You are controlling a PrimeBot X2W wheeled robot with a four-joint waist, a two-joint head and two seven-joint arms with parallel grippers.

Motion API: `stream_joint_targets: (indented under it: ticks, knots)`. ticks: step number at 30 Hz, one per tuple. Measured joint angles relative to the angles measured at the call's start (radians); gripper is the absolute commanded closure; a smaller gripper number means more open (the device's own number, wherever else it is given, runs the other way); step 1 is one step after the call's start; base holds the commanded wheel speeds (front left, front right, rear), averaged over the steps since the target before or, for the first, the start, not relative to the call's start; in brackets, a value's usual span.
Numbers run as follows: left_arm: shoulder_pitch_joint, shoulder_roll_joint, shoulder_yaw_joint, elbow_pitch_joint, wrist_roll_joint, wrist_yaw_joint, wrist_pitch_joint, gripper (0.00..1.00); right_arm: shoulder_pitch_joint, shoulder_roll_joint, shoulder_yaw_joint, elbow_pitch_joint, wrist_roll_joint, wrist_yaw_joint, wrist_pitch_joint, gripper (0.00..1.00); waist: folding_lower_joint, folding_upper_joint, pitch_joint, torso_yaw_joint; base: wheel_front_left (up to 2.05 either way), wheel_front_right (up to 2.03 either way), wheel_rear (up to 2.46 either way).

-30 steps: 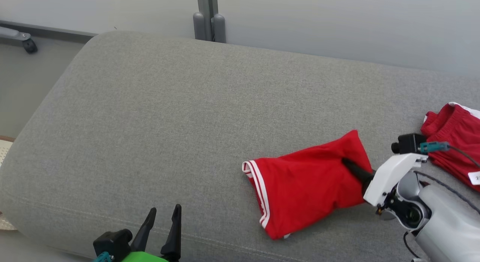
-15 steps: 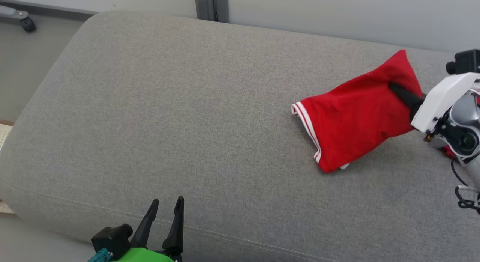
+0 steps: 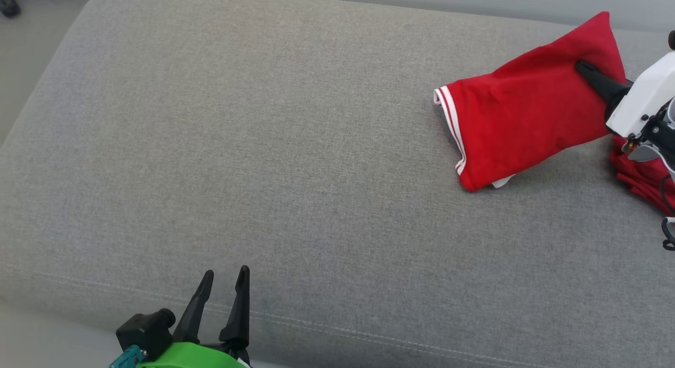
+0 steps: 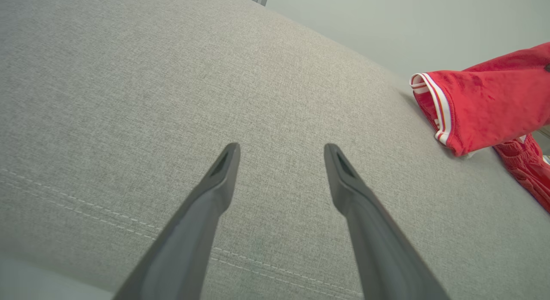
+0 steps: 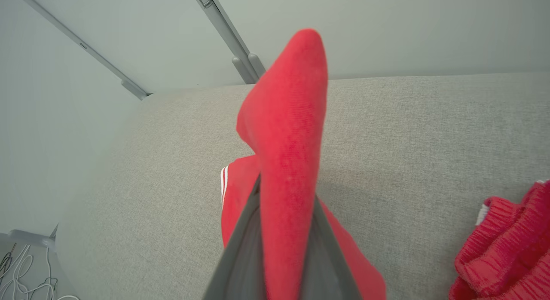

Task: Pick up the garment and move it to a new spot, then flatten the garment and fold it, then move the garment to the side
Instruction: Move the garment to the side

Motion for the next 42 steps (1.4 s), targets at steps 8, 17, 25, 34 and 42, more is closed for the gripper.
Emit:
stream_joint_targets:
  ticks: [8, 17, 25, 34, 42]
  knots:
    - [0.0, 0.004, 0.007, -0.013, 0.006, 0.001, 0.0, 0.0, -0.001, -0.003, -0.024, 0.027, 0.005, 0.0, -0.025, 1.0, 0.0, 0.0, 0.017, -0.05, 0.0, 0.0, 0.0]
    - [0.0, 0.013, 0.005, -0.021, 0.01, 0.001, 0.0, 0.0, -0.017, -0.014, -0.065, 0.055, 0.009, -0.001, -0.087, 1.0, 0.0, 0.0, 0.034, -0.125, 0.0, 0.0, 0.0]
    - [0.0, 0.013, -0.006, -0.027, 0.032, 0.001, 0.0, 0.0, -0.021, -0.016, -0.101, 0.079, 0.017, -0.001, -0.146, 1.0, 0.0, 0.0, 0.052, -0.18, 0.0, 0.0, 0.0]
    - [0.0, 0.034, -0.005, -0.048, 0.042, 0.006, 0.011, 0.0, -0.021, -0.002, -0.142, 0.115, 0.037, -0.003, -0.221, 1.0, 0.0, 0.0, 0.086, -0.215, 0.0, 0.0, 0.0]
    - [0.0, 0.049, 0.0, -0.068, 0.044, 0.015, 0.021, 0.0, -0.009, 0.051, -0.18, 0.163, 0.074, -0.017, -0.297, 1.0, 0.0, 0.0, 0.123, -0.241, 0.0, 0.0, 0.0]
